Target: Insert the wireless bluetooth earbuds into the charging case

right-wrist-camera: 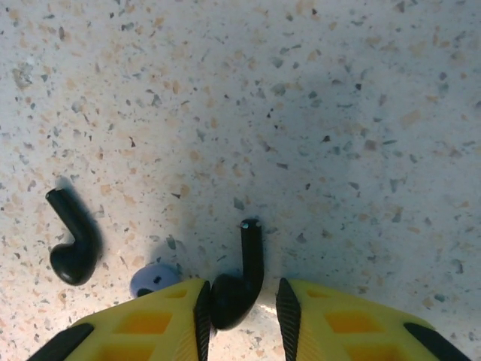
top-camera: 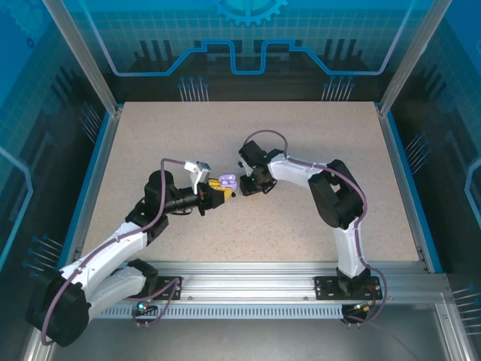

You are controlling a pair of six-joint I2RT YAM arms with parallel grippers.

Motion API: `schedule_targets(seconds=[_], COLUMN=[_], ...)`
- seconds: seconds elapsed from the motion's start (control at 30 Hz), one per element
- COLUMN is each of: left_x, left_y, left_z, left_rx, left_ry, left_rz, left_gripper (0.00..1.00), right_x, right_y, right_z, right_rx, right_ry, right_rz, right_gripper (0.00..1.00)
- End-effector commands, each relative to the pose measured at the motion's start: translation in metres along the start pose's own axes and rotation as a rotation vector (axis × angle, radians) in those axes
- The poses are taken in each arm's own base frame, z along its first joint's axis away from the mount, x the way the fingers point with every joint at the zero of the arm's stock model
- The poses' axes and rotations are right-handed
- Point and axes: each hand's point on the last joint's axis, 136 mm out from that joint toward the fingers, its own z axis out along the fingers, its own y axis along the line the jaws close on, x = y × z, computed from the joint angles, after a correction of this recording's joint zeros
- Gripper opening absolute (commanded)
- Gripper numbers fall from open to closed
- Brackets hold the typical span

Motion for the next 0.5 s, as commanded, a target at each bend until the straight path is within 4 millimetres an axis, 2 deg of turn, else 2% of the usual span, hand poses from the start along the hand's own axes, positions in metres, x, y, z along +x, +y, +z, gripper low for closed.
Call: schedule_targets(seconds=[0.0, 0.13, 0.47], left_x=[-0.002, -0.003, -0.005], left_y=[0.002, 0.002, 0.0], left_z=[-0.003, -0.003, -0.004], left_rx=[-0.015, -0.014, -0.009], left_ry=[-0.013, -0.014, -0.017], left_rz=[0.034, 0.034, 0.036], left_gripper=[0.06, 0.06, 0.06], right_x=[0.011, 0.012, 0.004], right_y=[-0.013, -0.023, -0.024], right_z=[0.007, 0.003, -0.022], right_rx=[0.097, 0.148, 0.106], right_ry=[0.051, 0.054, -0.017], right_rz=[0.025, 0.046, 0.066], right_gripper=[0.36, 0.37, 0.4])
